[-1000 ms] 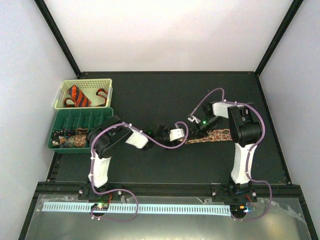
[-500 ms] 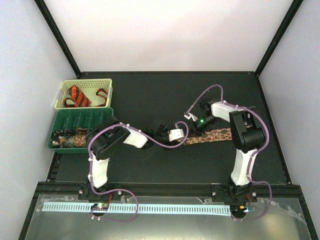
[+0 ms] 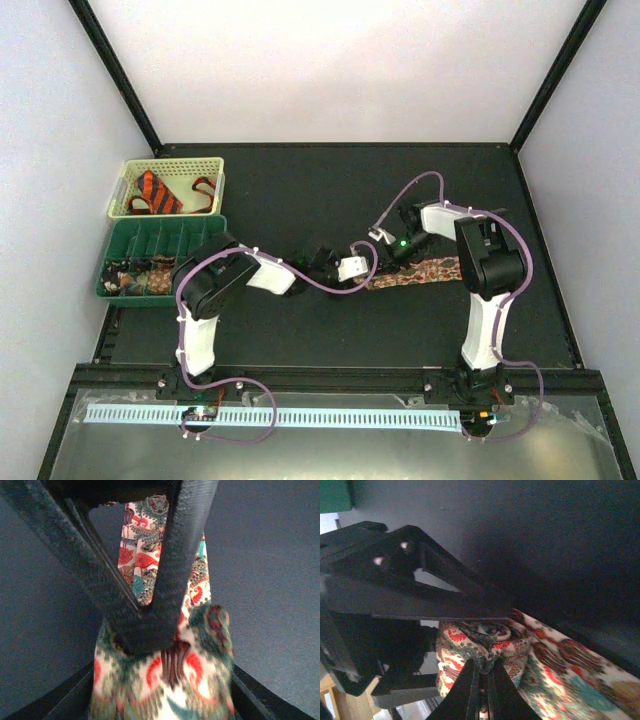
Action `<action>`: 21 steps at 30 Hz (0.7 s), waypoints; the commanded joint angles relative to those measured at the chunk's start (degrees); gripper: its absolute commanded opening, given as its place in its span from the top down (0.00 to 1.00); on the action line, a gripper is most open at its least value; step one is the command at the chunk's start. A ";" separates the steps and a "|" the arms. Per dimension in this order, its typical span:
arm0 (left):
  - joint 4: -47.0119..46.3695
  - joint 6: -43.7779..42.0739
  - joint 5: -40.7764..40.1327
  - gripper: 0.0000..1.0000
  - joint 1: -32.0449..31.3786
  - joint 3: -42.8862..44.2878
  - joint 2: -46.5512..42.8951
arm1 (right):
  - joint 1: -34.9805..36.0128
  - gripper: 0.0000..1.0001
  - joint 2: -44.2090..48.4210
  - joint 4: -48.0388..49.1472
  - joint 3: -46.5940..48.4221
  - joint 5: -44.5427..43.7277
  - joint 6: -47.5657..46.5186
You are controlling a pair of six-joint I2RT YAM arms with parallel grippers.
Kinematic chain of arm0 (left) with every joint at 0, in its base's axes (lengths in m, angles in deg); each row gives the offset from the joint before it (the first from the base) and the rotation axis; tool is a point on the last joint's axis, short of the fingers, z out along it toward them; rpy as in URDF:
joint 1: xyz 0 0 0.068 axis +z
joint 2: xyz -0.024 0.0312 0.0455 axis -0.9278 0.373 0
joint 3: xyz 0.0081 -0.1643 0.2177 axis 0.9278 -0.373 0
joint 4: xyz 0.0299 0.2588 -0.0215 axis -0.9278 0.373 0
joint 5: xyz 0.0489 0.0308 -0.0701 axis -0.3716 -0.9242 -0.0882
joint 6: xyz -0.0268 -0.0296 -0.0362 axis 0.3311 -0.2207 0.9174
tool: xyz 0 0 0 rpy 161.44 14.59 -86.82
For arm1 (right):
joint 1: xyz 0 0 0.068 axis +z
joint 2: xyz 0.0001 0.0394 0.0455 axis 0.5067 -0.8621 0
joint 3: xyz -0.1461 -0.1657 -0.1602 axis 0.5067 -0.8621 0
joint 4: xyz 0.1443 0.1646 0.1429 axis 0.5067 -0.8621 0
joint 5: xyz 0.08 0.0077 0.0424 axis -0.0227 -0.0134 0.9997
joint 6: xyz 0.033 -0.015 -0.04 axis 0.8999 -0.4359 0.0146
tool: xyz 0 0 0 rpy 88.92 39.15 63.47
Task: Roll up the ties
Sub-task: Roll the tie at the center of the board.
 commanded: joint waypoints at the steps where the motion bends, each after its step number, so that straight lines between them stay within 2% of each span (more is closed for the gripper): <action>1: 3.87 -0.12 -0.77 0.34 0.50 -0.58 1.33 | -2.11 0.99 -1.39 0.35 -0.85 -7.34 -1.76; 3: 1.61 0.99 0.96 0.28 1.03 -1.12 0.11 | -2.73 0.99 -1.61 0.57 -1.37 -9.44 -2.57; 7: -2.97 3.75 3.29 0.23 1.55 -1.67 -1.19 | -3.02 0.99 -1.62 1.51 -2.31 -12.81 -2.91; 16: -7.46 8.13 5.21 0.21 0.19 1.49 3.89 | -2.91 0.99 -0.98 3.42 -5.35 -13.26 -2.08; 21: -7.34 10.91 3.70 0.25 -0.97 4.32 6.65 | -2.89 0.99 -0.98 5.80 -6.47 -11.87 -0.12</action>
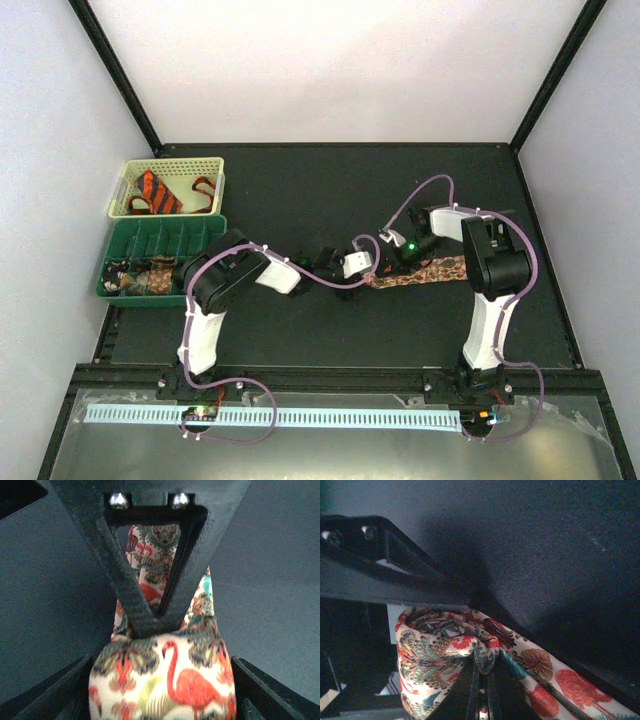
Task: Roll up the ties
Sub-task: Roll the tie at the center of the board.
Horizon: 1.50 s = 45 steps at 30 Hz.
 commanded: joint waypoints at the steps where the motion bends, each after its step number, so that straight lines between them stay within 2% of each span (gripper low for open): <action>1: -0.63 3.73 0.11 0.27 -1.16 2.91 3.17 | 0.54 0.99 -1.82 2.57 -2.78 -6.09 1.46; 3: 0.24 3.21 -0.26 0.32 -1.26 3.05 3.46 | 0.45 0.99 -1.88 2.96 -2.74 -6.04 1.75; 7: 2.56 -0.12 -4.23 0.51 -1.26 0.66 2.09 | 0.43 0.99 -1.43 2.34 -2.34 -5.76 1.42; 9: 3.33 -3.24 -6.13 0.55 -1.26 -1.17 0.86 | 0.16 0.90 -1.13 0.86 -1.34 -4.93 0.63; 16: 7.29 -9.66 -9.04 0.56 -1.35 -2.77 0.39 | -1.95 0.55 0.95 -8.33 2.93 7.10 -3.43; 20: 8.33 -10.75 -9.70 0.55 -1.41 -2.13 0.86 | -1.14 0.51 1.90 -9.40 2.67 10.55 -3.01; 25: 8.83 -11.27 -9.59 0.54 -1.44 -1.57 0.96 | 1.00 0.54 0.37 -7.58 3.11 9.78 -0.89; 26: 8.97 -11.40 -9.59 0.54 -1.44 -1.51 1.02 | 1.23 0.59 0.13 -7.13 3.29 9.25 -0.65; 28: 9.20 -11.45 -9.52 0.54 -1.44 -1.41 0.96 | 1.26 0.79 -0.39 -6.15 3.56 6.61 0.16; 29: 9.31 -11.45 -9.51 0.54 -1.44 -1.42 0.93 | 1.22 0.86 -0.52 -6.23 3.70 5.35 -0.05; 31: 9.46 -11.45 -9.51 0.53 -1.44 -1.39 0.84 | 0.78 0.97 -0.58 -6.68 3.53 3.40 -0.37; 32: 9.51 -11.52 -9.53 0.53 -1.44 -1.43 0.89 | 0.33 0.99 -0.54 -6.70 3.28 2.79 -0.49; 34: 9.43 -11.27 -9.31 0.49 -1.36 -1.38 0.63 | -0.47 0.99 -0.49 -6.74 2.67 1.29 -0.54; 37: 7.94 -10.18 -5.93 0.34 -0.36 -1.63 -1.07 | -1.35 0.99 -0.65 -6.11 1.27 -1.39 -0.81; 40: 5.06 -7.29 -1.40 0.25 1.01 -1.84 -3.09 | -1.45 0.99 -1.26 -4.18 -0.12 -4.04 -0.82; 45: 0.57 -4.16 2.94 0.21 1.29 -2.04 -3.09 | -1.48 0.99 -4.41 -3.00 0.99 -7.01 0.15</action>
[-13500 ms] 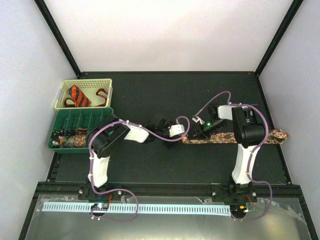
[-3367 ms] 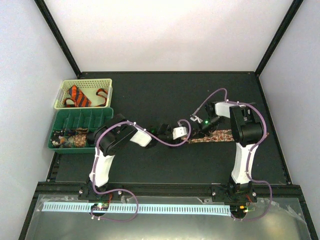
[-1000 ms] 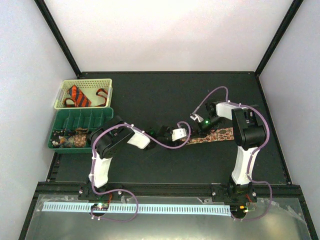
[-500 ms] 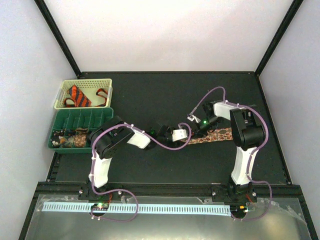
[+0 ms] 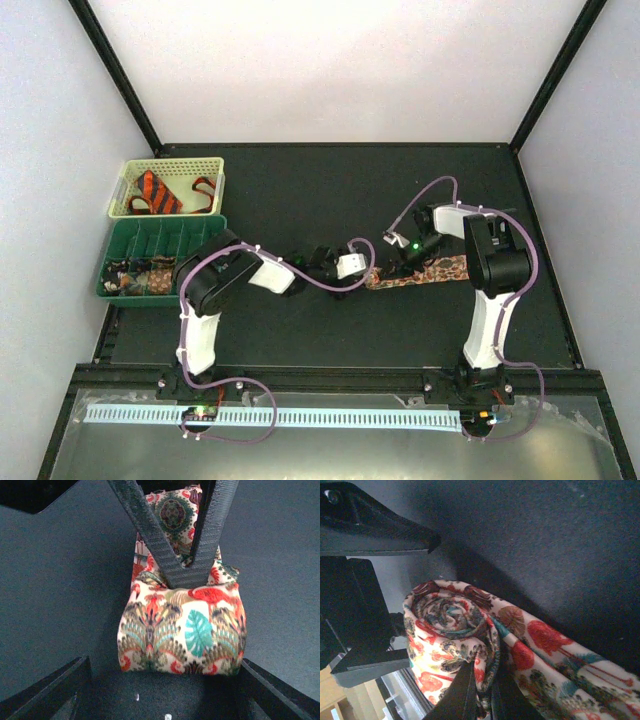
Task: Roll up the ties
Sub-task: Roll the tie at the center of the board.
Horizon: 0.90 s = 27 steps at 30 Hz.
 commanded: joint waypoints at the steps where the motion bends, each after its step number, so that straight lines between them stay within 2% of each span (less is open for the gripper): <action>1: -2.36 3.30 5.65 0.20 0.46 -0.52 -0.18 | 0.24 0.99 -4.17 2.77 0.12 -8.16 0.56; 8: -7.14 5.95 4.63 0.21 -0.95 2.28 5.36 | 0.32 0.99 -5.47 2.19 1.30 -7.75 0.65; 12: -7.32 5.77 3.98 0.25 -2.05 4.32 7.81 | 0.32 0.99 -6.36 1.11 2.25 -7.33 0.01; 14: -7.33 5.91 3.75 0.30 -2.13 4.67 8.28 | 0.33 0.98 -6.22 1.29 2.36 -6.67 -0.29; 16: -5.38 5.28 3.43 0.43 -2.18 4.79 8.14 | 0.41 0.96 -5.94 1.46 2.32 -5.89 -0.35; 20: 0.09 2.50 -1.00 0.57 -2.11 2.71 5.59 | -0.02 0.79 -3.41 -0.27 2.52 -4.43 -1.51; 24: 5.42 0.91 -4.72 0.59 -1.96 -0.03 2.87 | -1.93 0.58 1.02 -2.17 2.12 -1.97 -2.24; 27: 8.80 2.07 -6.06 0.57 -1.98 -0.09 2.27 | -1.74 0.51 3.59 -3.66 2.17 3.05 -2.30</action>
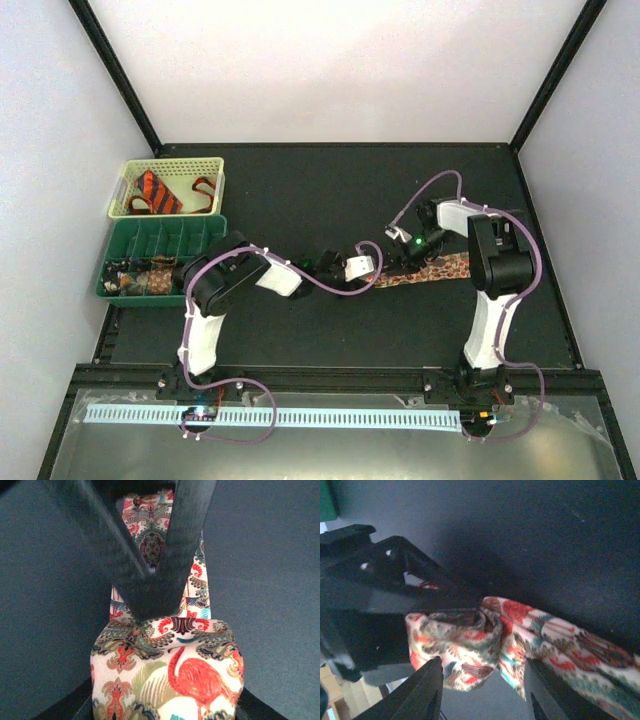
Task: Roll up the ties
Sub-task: Roll the tie at the center of the board.
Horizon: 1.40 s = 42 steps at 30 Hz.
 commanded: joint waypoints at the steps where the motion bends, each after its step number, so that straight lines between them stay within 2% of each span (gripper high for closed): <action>1: 11.90 -0.28 -5.35 0.56 0.06 -1.86 -0.55 | 0.07 0.51 4.34 -0.52 -0.50 3.26 0.06; 9: 13.82 1.58 -5.86 0.54 -0.10 -0.40 -0.02 | 4.76 0.55 0.94 1.91 0.85 3.92 3.31; 11: 14.20 1.48 -5.88 0.54 -0.12 -0.16 0.16 | 5.04 0.59 -0.79 1.87 2.34 2.77 3.26; 15: 14.01 0.95 -5.82 0.53 -0.12 -0.42 0.03 | 4.69 0.91 -2.53 1.73 4.20 -1.94 3.46; 16: 13.87 0.83 -5.75 0.53 -0.12 -0.54 -0.12 | 4.50 0.97 -2.21 1.94 3.89 -2.81 3.62; 17: 13.65 0.65 -5.70 0.53 -0.12 -0.65 -0.27 | 4.18 0.99 -1.89 2.17 3.47 -3.63 3.55; 19: 13.36 1.57 -5.75 0.52 0.00 -0.60 -0.40 | 3.23 0.99 -1.71 2.48 2.61 -5.27 3.68; 22: 12.17 3.26 -3.79 0.34 0.38 0.41 -1.37 | 2.11 0.99 -2.49 2.56 1.33 -7.05 3.23; 25: 7.78 4.07 -1.87 0.23 0.66 0.52 -3.04 | 1.67 0.99 -3.45 3.34 -0.25 -10.01 2.93; 29: 1.52 4.23 -1.03 0.18 0.66 -0.63 -3.85 | 1.19 0.99 -3.90 3.43 -0.72 -10.81 3.48; 35: -4.45 4.80 0.47 0.17 -0.04 -0.36 -0.03 | 1.74 0.99 -3.71 3.17 -1.07 -11.87 4.26; 38: -6.00 5.87 0.74 0.19 -0.75 0.82 2.15 | 2.37 0.99 -3.81 4.02 -1.87 -11.98 4.60; 40: -5.81 6.08 1.37 0.25 -1.05 2.06 3.43 | 2.67 0.99 -4.06 4.79 -2.12 -11.98 5.14; 42: -4.80 5.33 1.28 0.35 -1.17 2.76 4.23 | 2.68 0.99 -4.14 5.32 -2.00 -11.70 5.09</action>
